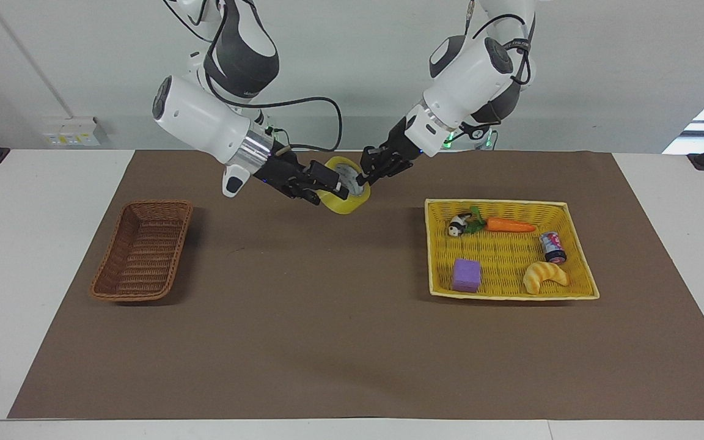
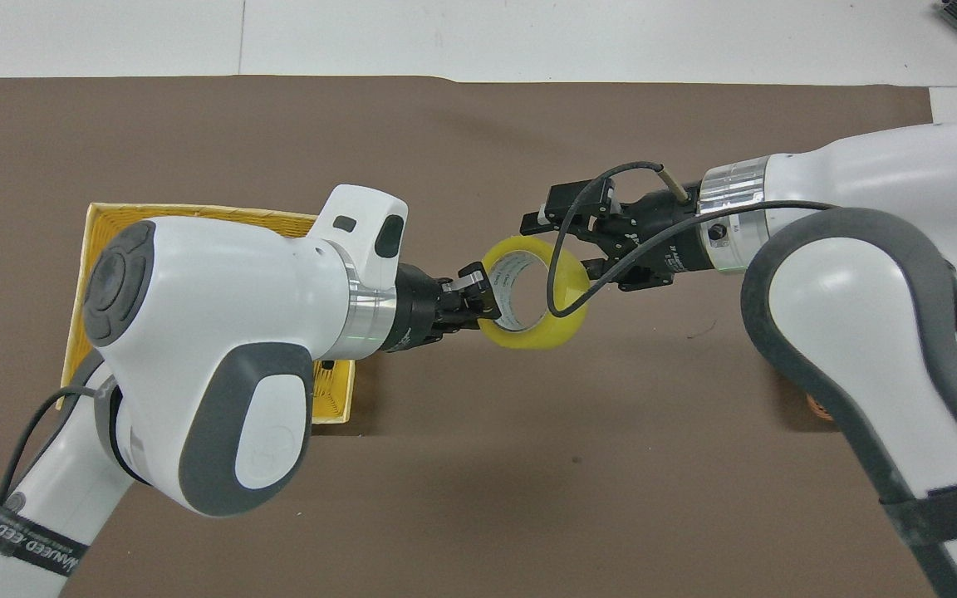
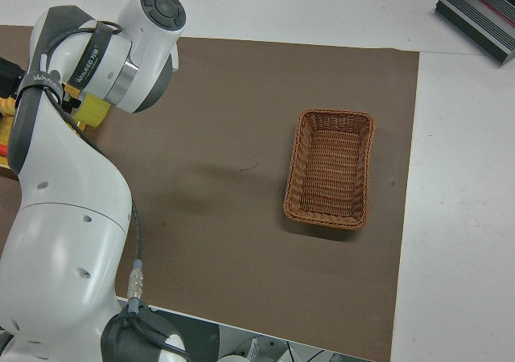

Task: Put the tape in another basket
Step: 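Grasp the tape with the right gripper and open the left gripper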

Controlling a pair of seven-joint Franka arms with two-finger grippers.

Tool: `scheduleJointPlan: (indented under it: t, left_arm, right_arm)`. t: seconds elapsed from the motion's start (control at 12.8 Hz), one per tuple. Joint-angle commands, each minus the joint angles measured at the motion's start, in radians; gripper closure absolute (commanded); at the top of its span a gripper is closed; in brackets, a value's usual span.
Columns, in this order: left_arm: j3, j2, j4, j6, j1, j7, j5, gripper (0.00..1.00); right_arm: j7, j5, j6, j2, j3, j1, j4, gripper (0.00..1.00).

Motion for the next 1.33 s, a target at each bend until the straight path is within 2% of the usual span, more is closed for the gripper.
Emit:
scheduleJointPlan:
  t: [0.0,0.23,0.31,0.39,0.47,0.94,1.02,1.1,1.17,1.25]
  left_arm:
    - [0.009,0.01,0.03,-0.008,-0.002,-0.002,-0.022,1.0]
    - [0.009,0.012,0.031,-0.007,-0.001,-0.003,-0.022,1.0]
    - [0.009,0.012,0.031,-0.007,-0.001,-0.003,-0.022,1.0]
    - [0.008,0.012,0.031,-0.007,-0.001,-0.005,-0.022,1.0]
    - [0.009,0.012,0.033,-0.005,-0.001,-0.005,-0.022,1.0]
    - [0.009,0.012,0.036,-0.007,-0.002,-0.005,-0.02,1.0]
    - [0.009,0.012,0.037,-0.01,-0.001,0.004,-0.02,0.94]
    - [0.009,0.012,0.037,-0.011,-0.001,0.003,-0.02,0.71]
    - [0.009,0.012,0.037,-0.008,-0.002,0.0,-0.02,0.01]
    - [0.009,0.012,0.037,-0.004,-0.004,-0.008,-0.02,0.0]
  right_arm:
    - [-0.11,0.032,-0.057,-0.035,0.004,-0.017,-0.043,0.0]
    - [-0.144,0.029,-0.064,-0.048,0.004,-0.012,-0.057,0.02]
    - [-0.162,0.027,-0.064,-0.046,0.004,-0.02,-0.056,0.5]
    - [-0.15,0.024,-0.064,-0.046,0.004,-0.014,-0.056,0.91]
    - [-0.106,0.015,-0.064,-0.048,0.004,-0.006,-0.057,1.0]
    - [-0.08,-0.016,-0.102,-0.037,0.002,-0.017,-0.04,1.0]
    - [-0.08,-0.016,-0.104,-0.037,0.0,-0.02,-0.04,1.0]
    - [-0.08,-0.017,-0.105,-0.035,-0.003,-0.021,-0.04,1.0]
    - [-0.083,-0.023,-0.107,-0.035,-0.004,-0.029,-0.039,1.0]
    - [-0.086,-0.032,-0.108,-0.035,-0.003,-0.038,-0.037,1.0]
